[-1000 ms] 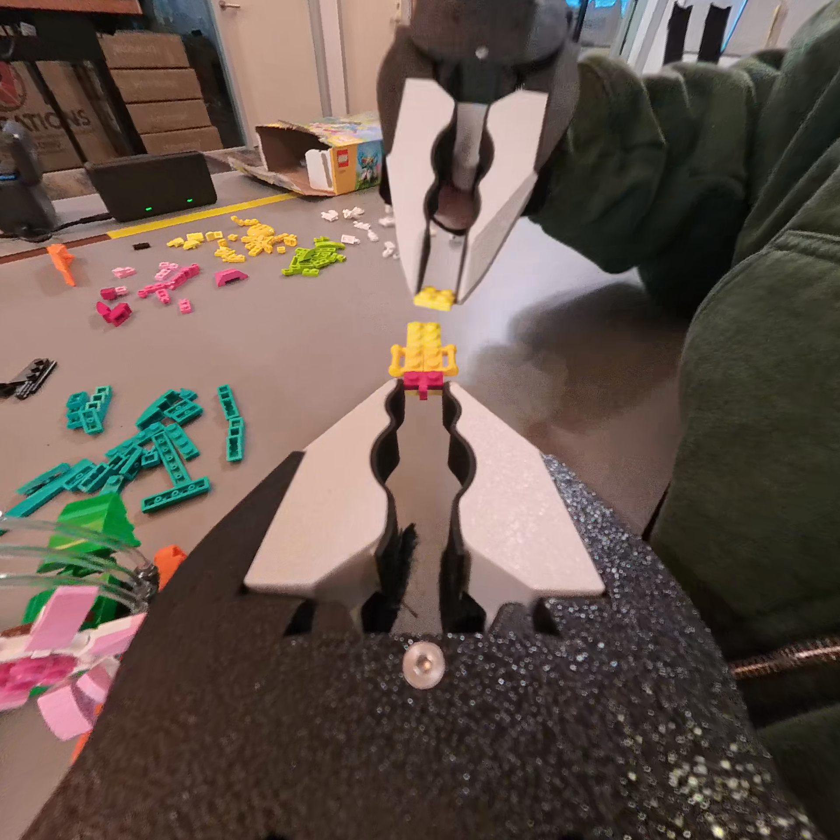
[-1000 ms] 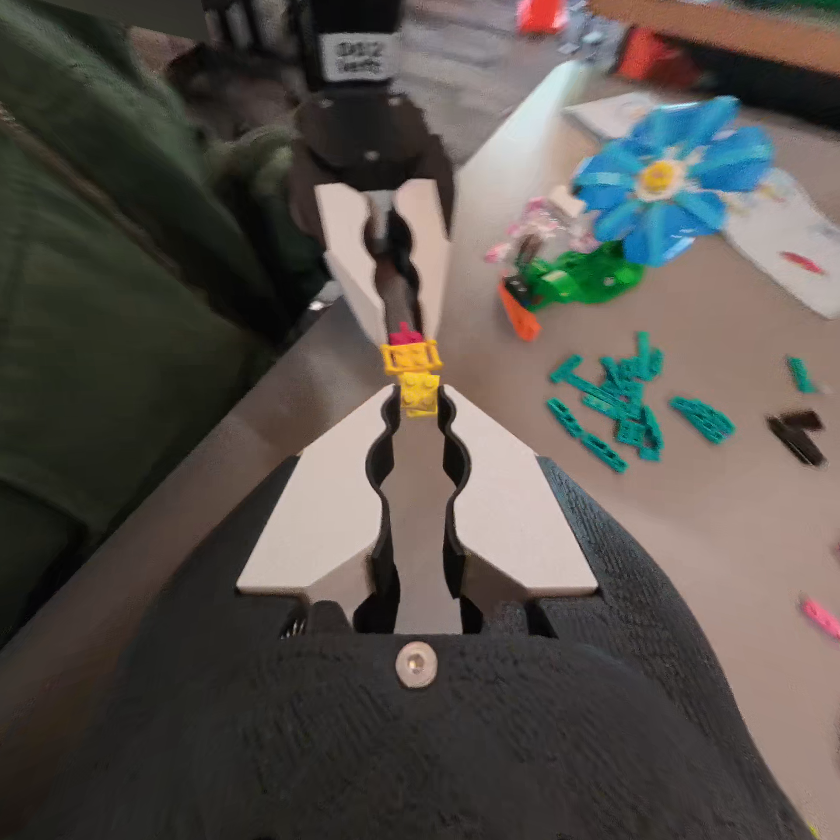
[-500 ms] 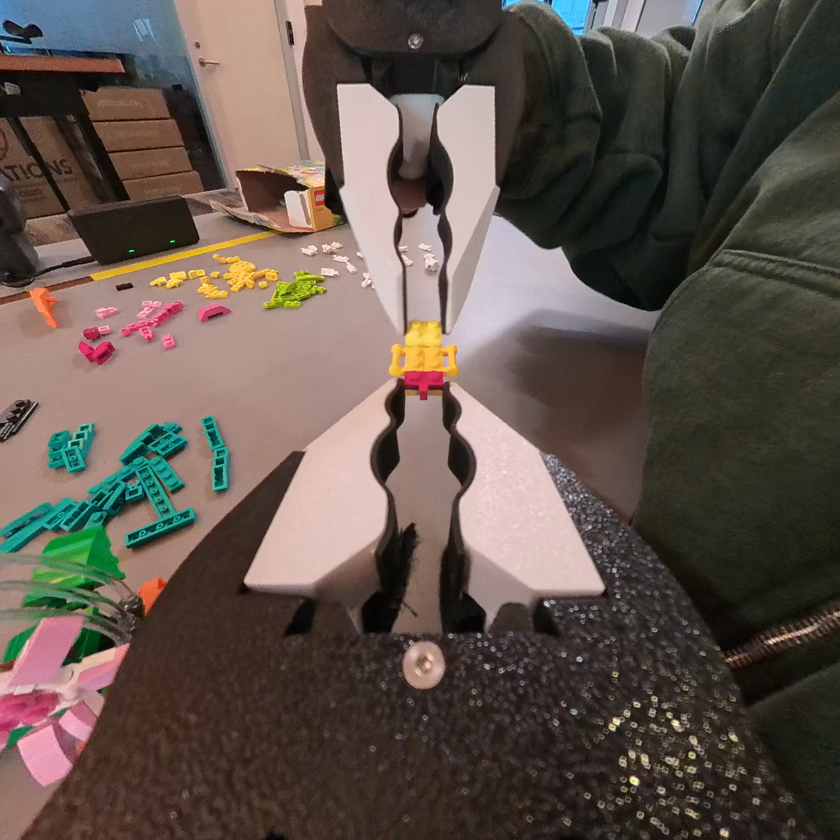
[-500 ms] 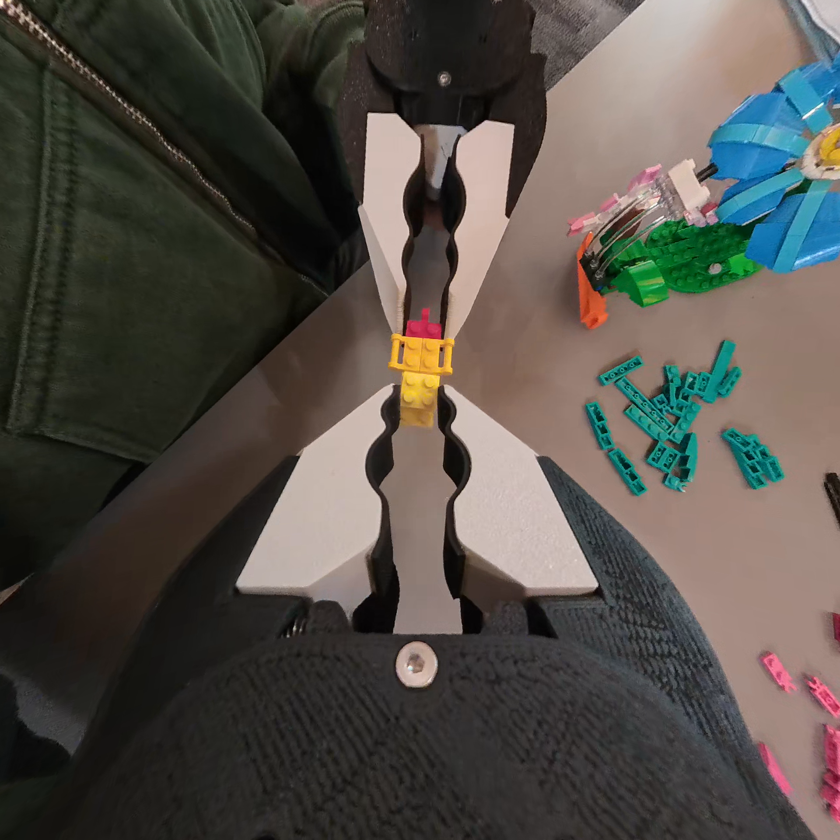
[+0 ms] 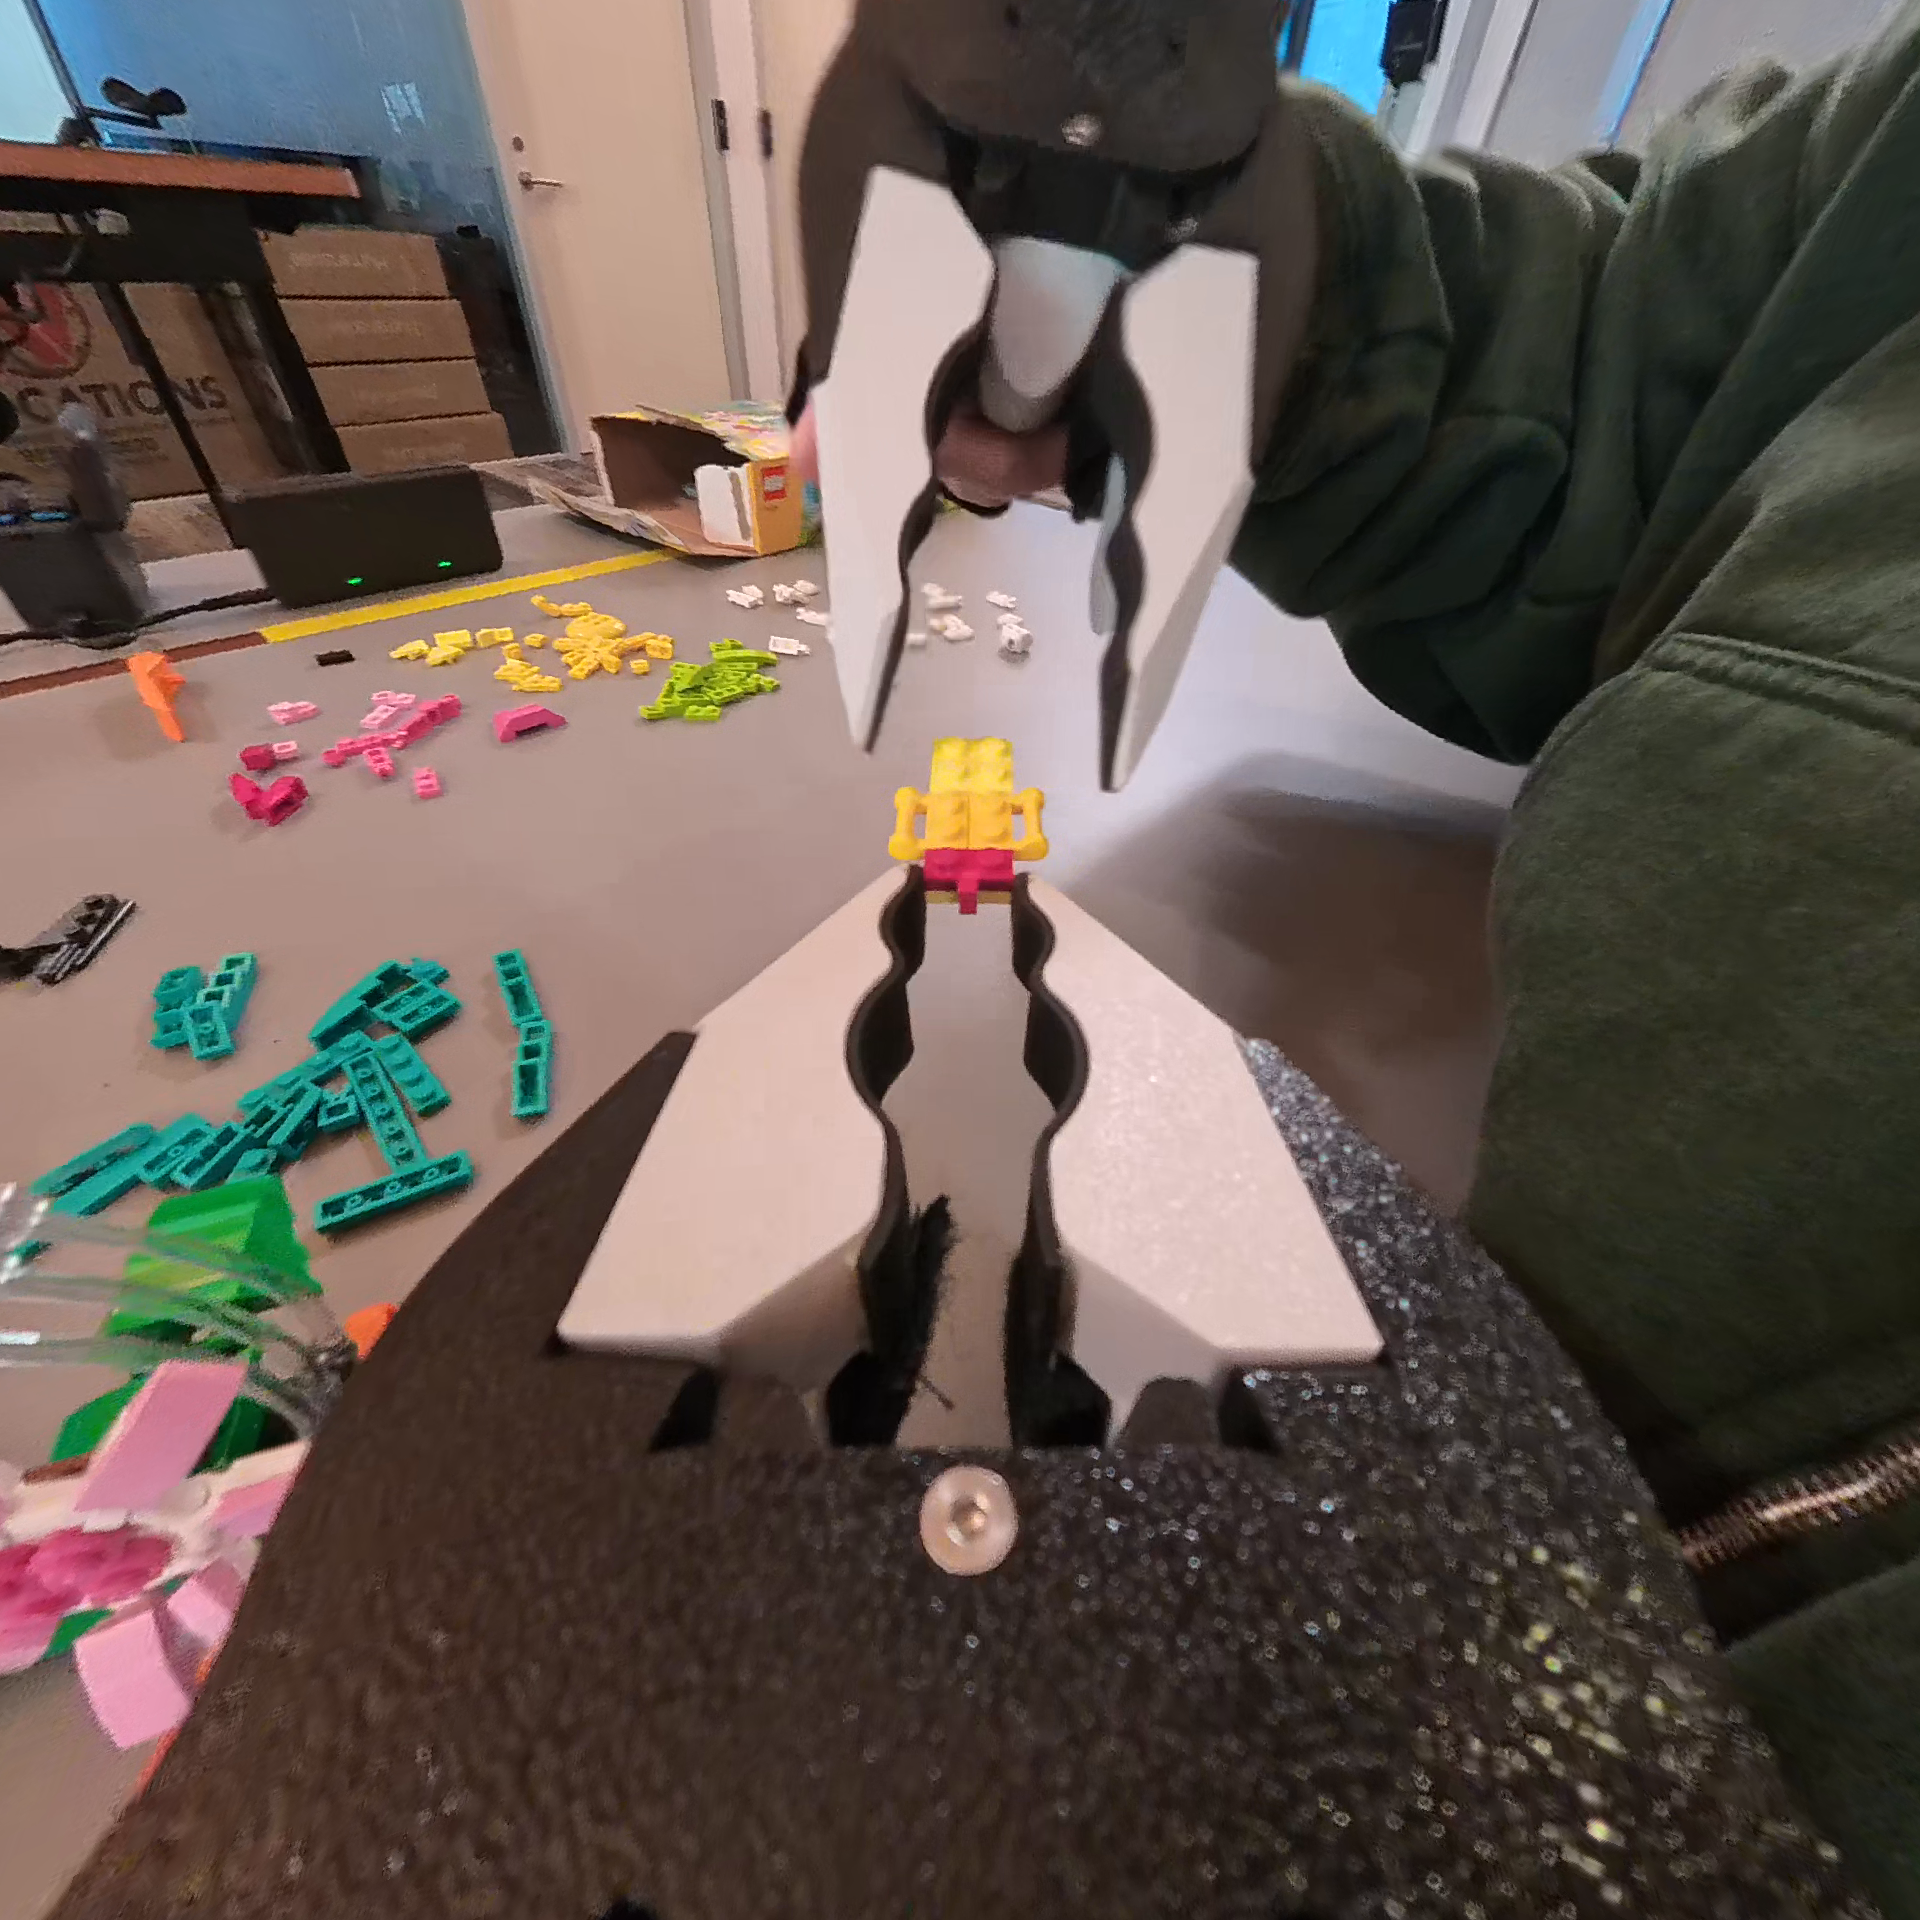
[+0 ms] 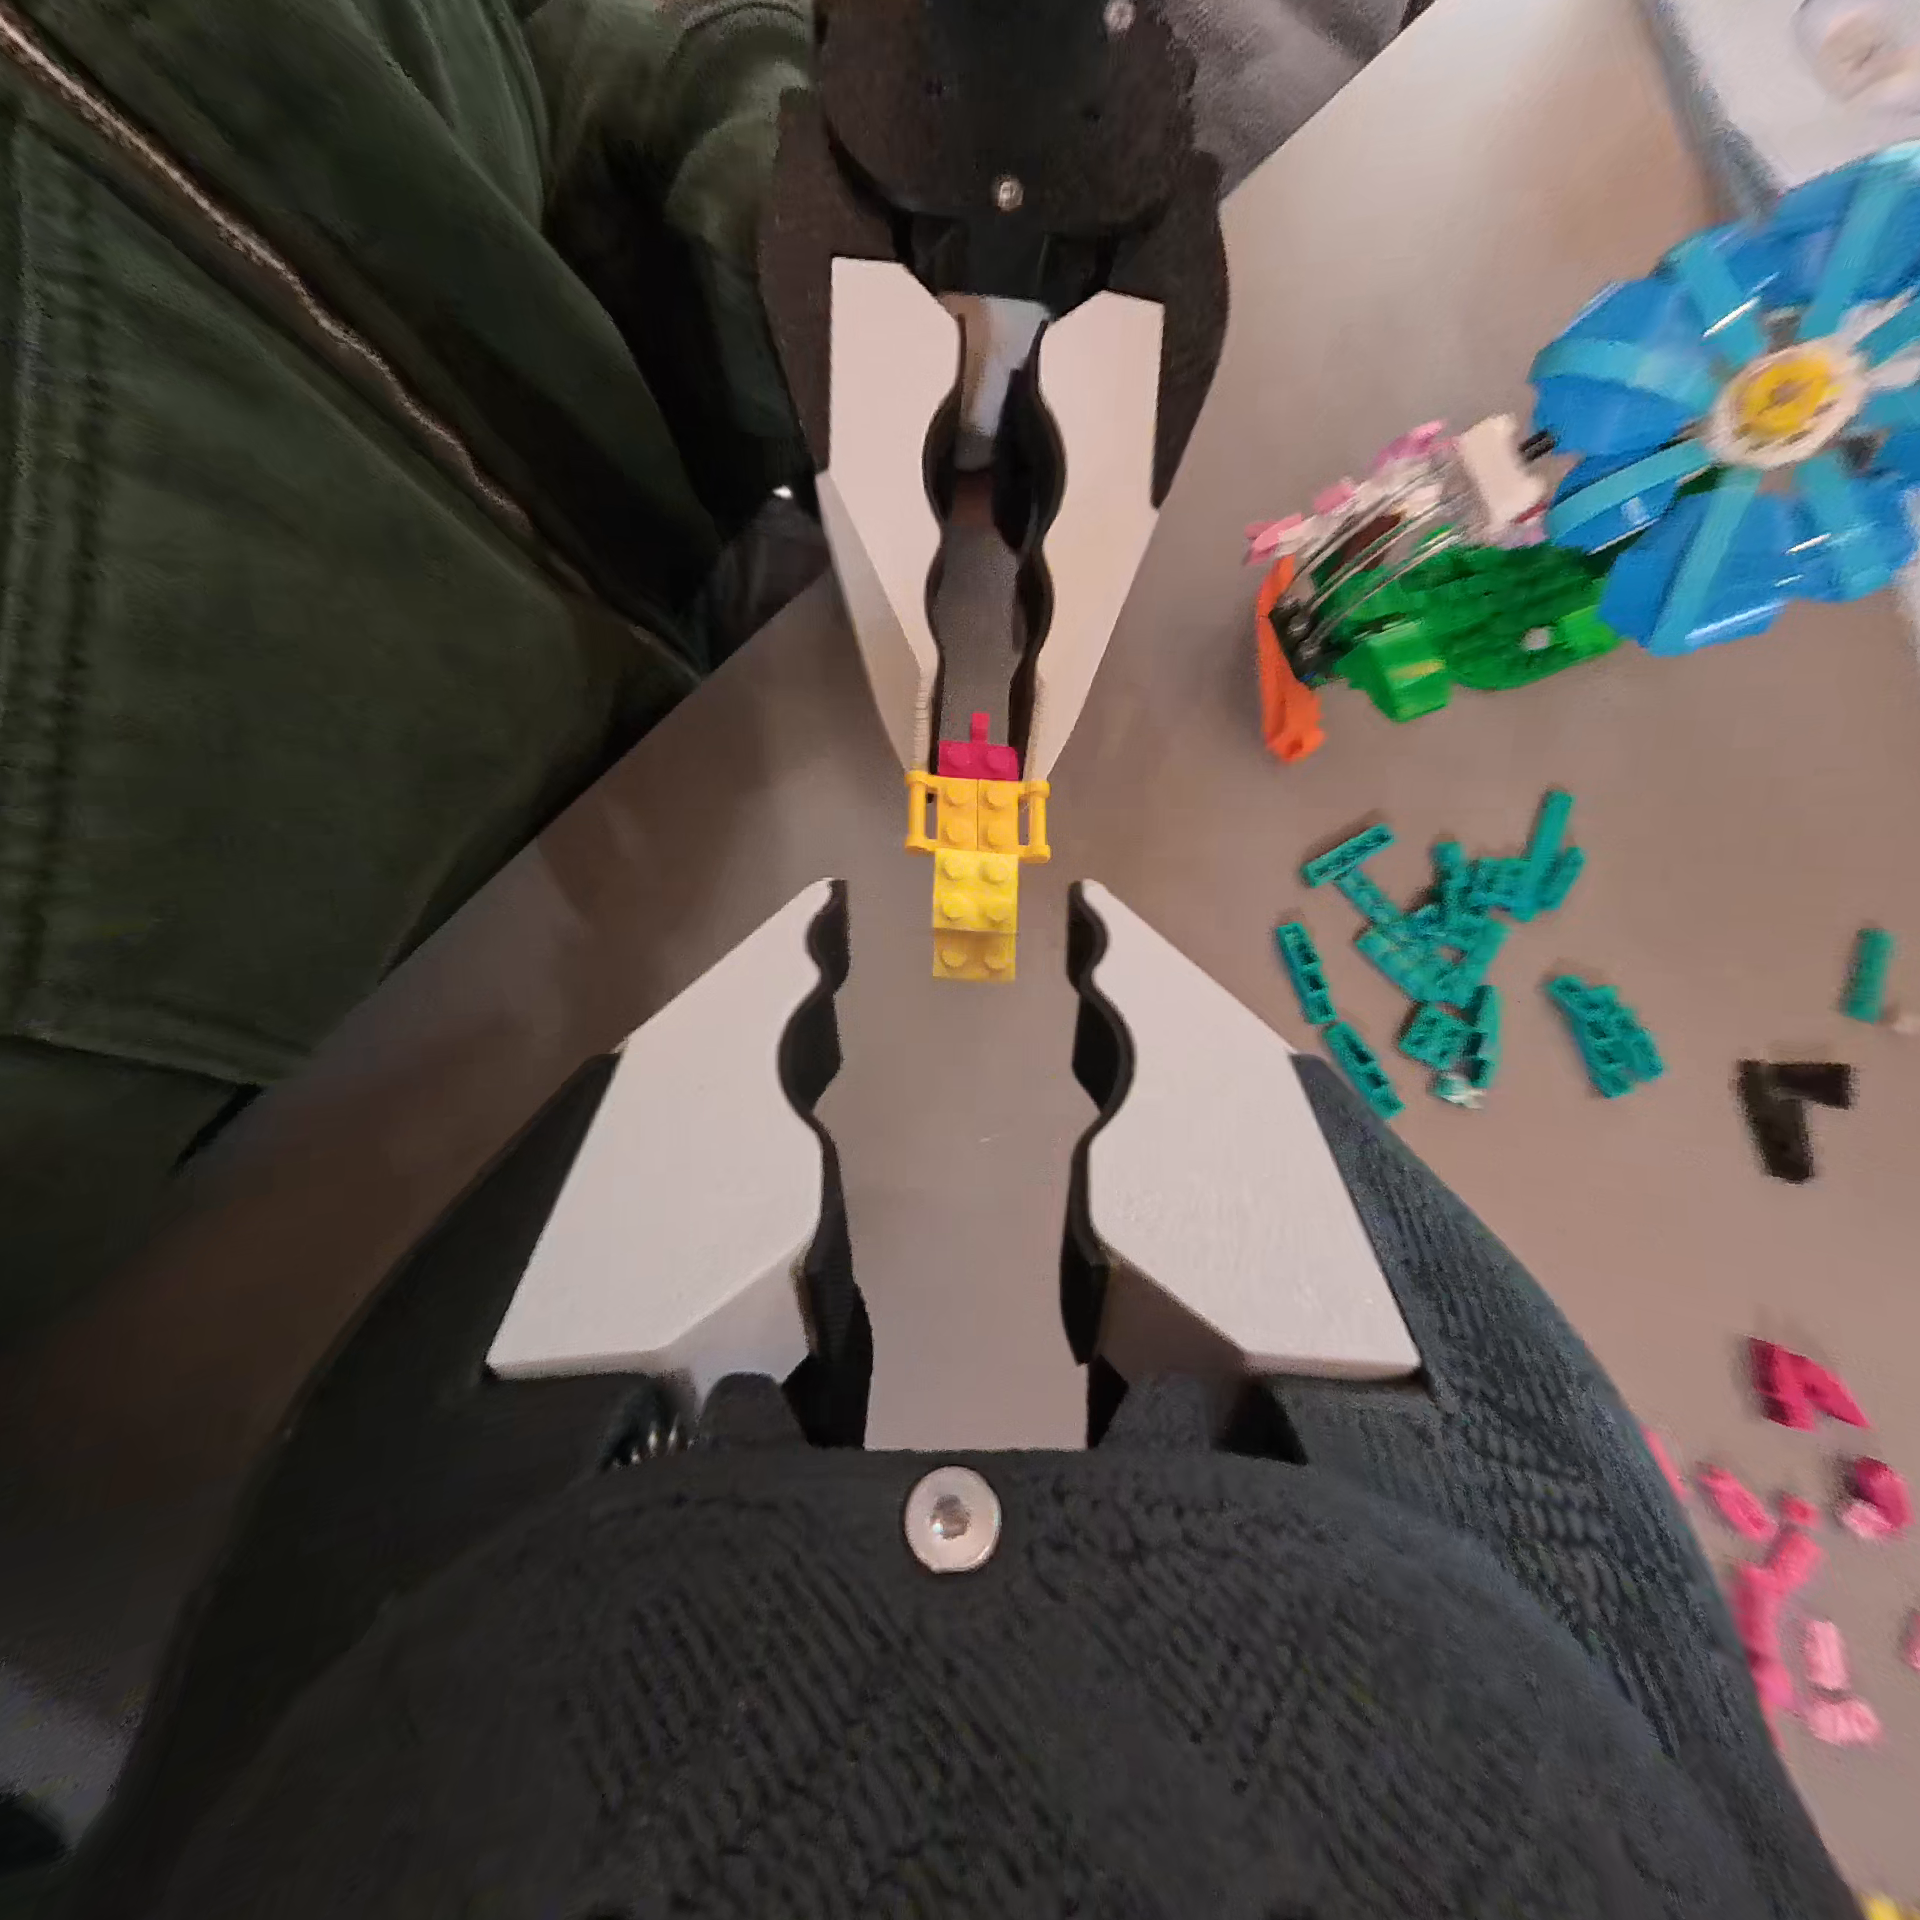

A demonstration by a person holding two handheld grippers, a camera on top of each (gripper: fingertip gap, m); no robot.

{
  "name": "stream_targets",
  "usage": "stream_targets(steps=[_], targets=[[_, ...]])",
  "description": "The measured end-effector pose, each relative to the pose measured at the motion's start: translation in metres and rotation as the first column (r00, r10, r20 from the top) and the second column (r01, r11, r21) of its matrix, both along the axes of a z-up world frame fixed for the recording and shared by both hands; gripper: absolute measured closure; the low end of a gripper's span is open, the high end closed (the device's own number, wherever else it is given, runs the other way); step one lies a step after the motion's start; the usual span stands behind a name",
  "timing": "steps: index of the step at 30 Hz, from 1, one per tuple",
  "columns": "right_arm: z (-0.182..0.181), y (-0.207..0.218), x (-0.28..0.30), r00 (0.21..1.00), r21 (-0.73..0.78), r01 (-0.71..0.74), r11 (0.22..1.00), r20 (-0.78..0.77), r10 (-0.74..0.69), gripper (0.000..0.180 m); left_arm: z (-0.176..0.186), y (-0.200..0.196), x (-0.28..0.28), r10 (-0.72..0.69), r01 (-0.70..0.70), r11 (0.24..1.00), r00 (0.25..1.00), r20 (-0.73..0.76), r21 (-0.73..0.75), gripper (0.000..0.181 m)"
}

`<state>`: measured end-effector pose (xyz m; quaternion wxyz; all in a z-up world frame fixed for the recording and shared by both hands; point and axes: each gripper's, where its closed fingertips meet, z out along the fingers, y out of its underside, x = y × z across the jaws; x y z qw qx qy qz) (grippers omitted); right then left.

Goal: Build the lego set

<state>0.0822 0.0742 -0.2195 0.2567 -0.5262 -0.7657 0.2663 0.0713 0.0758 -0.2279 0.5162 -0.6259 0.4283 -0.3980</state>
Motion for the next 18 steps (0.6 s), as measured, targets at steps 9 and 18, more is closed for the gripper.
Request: stream_targets(steps=[9,18], targets=[[0.0,0.02,-0.017,0.995,0.768,-0.008,0.641,-0.059,0.083,0.141,0.009,0.012,-0.008,0.073,-0.068,0.996,0.995,0.069,-0.065,0.167],[0.01,0.025,-0.021,0.994,0.901,-0.01,0.433,-0.036,0.099,0.171,0.015,0.01,-0.009,0.056,-0.032,0.987,0.986,0.155,-0.155,0.167]])
